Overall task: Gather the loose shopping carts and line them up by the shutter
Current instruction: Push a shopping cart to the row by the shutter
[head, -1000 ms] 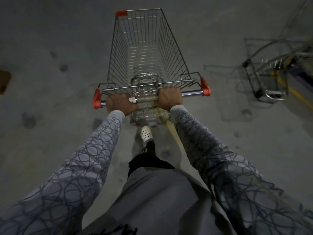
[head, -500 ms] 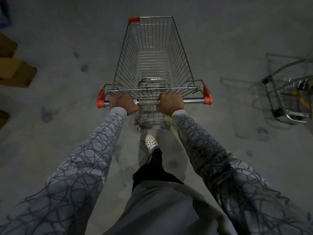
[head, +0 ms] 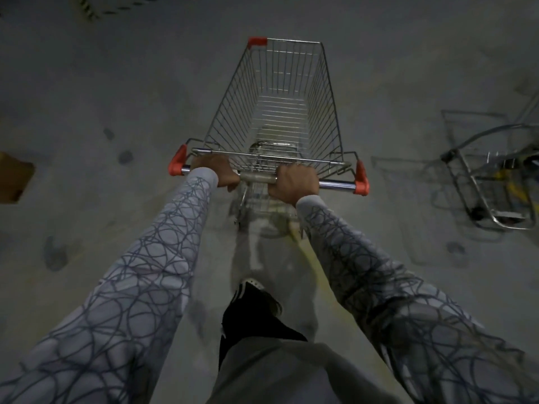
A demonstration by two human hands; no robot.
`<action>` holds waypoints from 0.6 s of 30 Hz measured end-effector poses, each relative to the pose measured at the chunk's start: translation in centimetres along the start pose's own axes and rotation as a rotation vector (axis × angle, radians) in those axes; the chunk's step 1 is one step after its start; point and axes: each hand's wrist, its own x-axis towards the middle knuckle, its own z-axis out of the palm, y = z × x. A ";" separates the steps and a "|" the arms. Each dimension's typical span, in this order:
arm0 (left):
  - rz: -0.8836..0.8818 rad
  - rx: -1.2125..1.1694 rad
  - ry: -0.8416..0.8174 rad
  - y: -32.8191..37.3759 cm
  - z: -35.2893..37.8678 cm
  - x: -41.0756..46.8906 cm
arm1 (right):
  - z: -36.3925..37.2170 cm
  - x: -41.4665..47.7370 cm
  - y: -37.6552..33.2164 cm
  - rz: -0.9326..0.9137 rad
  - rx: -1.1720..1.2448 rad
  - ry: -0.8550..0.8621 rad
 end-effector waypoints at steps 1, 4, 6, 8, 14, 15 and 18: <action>0.016 0.008 -0.001 0.0 -1.0 2.1 | -0.3 2.0 0.4 0.025 0.011 -0.001; 0.062 0.022 0.031 0.4 -3.9 7.8 | -1.2 7.7 1.7 0.101 0.045 0.007; 0.096 0.011 0.070 0.9 -5.3 10.8 | -2.0 10.6 2.5 0.135 0.060 0.003; 0.136 -0.033 0.040 1.4 -6.5 13.6 | -2.7 12.9 3.6 0.164 0.070 -0.021; 0.199 0.038 -0.025 2.8 -9.7 21.1 | -3.6 19.1 6.2 0.221 0.050 -0.104; 0.203 0.042 -0.026 3.0 -10.4 22.4 | -3.8 20.4 6.6 0.219 0.058 -0.108; 0.216 0.039 -0.023 3.4 -12.6 26.9 | -4.3 25.0 8.1 0.225 0.077 -0.101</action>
